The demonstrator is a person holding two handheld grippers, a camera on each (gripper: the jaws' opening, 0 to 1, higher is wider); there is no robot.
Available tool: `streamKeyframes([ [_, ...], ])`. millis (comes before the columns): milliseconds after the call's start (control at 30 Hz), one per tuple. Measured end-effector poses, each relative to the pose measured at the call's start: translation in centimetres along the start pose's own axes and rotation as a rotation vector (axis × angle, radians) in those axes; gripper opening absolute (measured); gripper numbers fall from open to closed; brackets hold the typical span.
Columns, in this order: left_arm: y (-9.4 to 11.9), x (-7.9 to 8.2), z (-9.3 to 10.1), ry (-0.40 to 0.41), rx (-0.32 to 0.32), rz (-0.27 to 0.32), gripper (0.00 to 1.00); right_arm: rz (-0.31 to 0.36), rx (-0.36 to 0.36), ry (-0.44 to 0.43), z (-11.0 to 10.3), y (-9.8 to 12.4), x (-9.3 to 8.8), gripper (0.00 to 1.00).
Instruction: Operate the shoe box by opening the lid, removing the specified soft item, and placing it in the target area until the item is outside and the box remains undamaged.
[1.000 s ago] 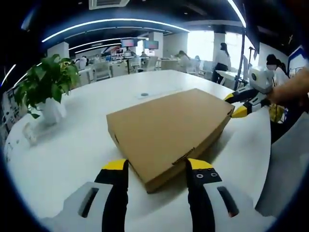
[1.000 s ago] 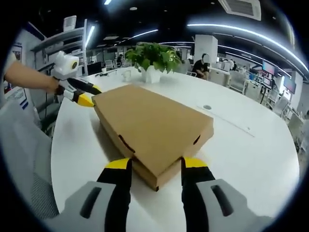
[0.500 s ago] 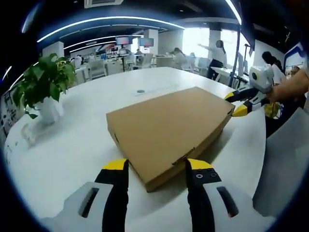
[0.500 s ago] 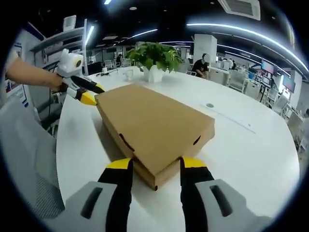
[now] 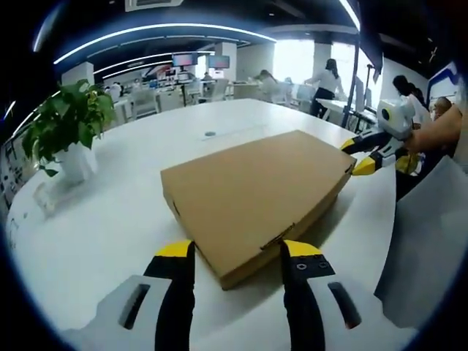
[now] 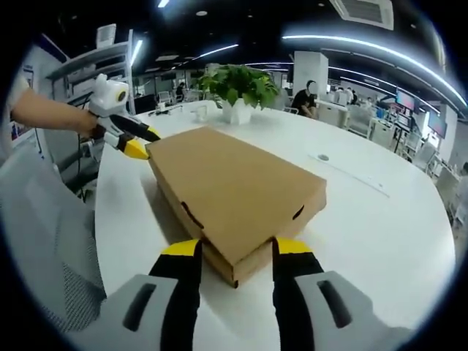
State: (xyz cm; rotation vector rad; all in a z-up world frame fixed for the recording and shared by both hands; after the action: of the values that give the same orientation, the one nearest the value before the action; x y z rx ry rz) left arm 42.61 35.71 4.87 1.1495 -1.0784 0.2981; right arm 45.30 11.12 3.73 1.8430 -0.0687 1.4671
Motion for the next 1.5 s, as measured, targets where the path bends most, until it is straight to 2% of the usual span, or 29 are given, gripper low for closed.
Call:
streamKeyframes([
  [467, 1.9, -1.3, 0.9, 0.003, 0.000, -0.014, 0.47, -0.001, 0.011, -0.003, -2.2, 0.8, -0.5, 0.34],
  [700, 2.5, -1.7, 1.5, 0.007, -0.001, -0.019, 0.45, -0.001, 0.008, -0.002, -2.5, 1.0, -0.7, 0.35],
  [1233, 2.5, -1.7, 1.4, 0.006, -0.003, -0.029, 0.47, 0.005, -0.001, -0.029, -2.5, 1.0, -0.4, 0.36],
  [1500, 3.3, -0.6, 1.3, 0.038, -0.014, -0.009, 0.48, 0.030, -0.014, -0.047, -2.7, 1.5, 0.6, 0.38],
])
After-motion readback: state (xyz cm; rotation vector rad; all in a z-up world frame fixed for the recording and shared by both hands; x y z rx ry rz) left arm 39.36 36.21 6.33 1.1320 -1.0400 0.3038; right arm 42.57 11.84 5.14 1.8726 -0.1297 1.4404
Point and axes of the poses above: the point that each gripper's makers call its tool centre point, and the gripper's own axes: y roughly backward along the fingers, z roughly to its right, x roughly out of its top, the point moved 1 cm from there along y, roughly backward along the fingers, and after that the axes turned 3 degrees about -y, right-handed, at the moved point
